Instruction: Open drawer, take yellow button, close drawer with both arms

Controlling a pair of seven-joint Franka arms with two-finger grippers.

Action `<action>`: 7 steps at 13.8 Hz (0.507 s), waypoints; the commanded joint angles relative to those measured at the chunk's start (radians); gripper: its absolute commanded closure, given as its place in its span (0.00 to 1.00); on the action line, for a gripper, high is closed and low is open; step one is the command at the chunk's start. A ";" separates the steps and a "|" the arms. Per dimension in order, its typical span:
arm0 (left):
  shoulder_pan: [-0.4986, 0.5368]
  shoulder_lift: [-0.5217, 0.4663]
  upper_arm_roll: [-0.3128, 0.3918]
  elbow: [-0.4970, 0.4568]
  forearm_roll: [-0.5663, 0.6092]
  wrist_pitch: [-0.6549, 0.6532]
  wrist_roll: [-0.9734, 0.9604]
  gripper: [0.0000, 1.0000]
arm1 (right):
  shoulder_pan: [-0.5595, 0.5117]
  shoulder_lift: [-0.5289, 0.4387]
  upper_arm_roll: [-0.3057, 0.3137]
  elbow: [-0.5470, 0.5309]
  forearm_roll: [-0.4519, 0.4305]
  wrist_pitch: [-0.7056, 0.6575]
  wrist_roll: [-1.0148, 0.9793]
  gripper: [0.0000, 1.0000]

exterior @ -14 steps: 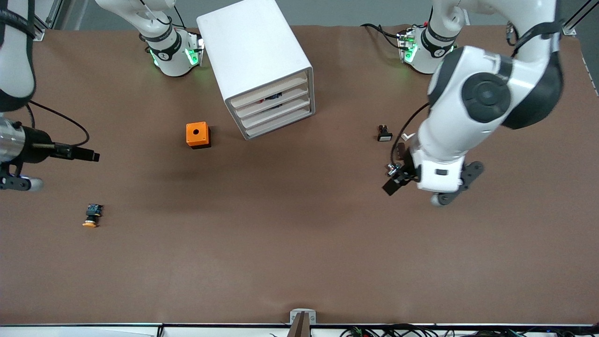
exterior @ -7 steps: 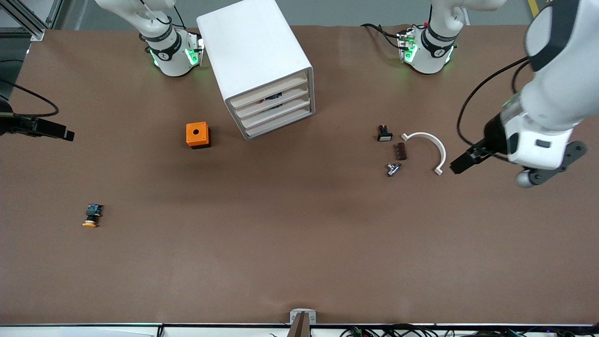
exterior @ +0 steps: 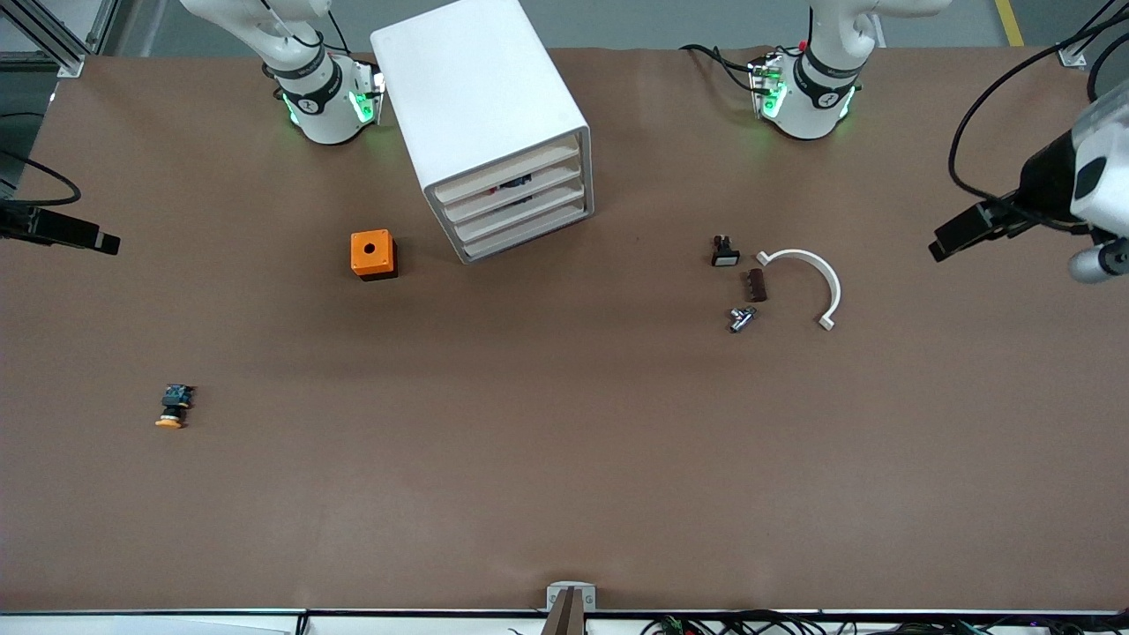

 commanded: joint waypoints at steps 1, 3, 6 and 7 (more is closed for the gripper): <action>0.082 -0.141 -0.068 -0.153 0.020 0.012 0.132 0.00 | 0.090 -0.022 0.014 0.013 -0.132 -0.021 0.018 0.00; 0.105 -0.188 -0.102 -0.208 0.034 0.012 0.192 0.00 | 0.090 -0.071 0.012 -0.013 -0.124 -0.019 0.019 0.00; 0.194 -0.231 -0.212 -0.253 0.056 0.015 0.192 0.00 | 0.052 -0.159 0.008 -0.103 -0.053 -0.005 0.016 0.00; 0.196 -0.239 -0.215 -0.266 0.056 0.016 0.192 0.00 | 0.040 -0.187 0.008 -0.135 -0.041 0.010 0.005 0.00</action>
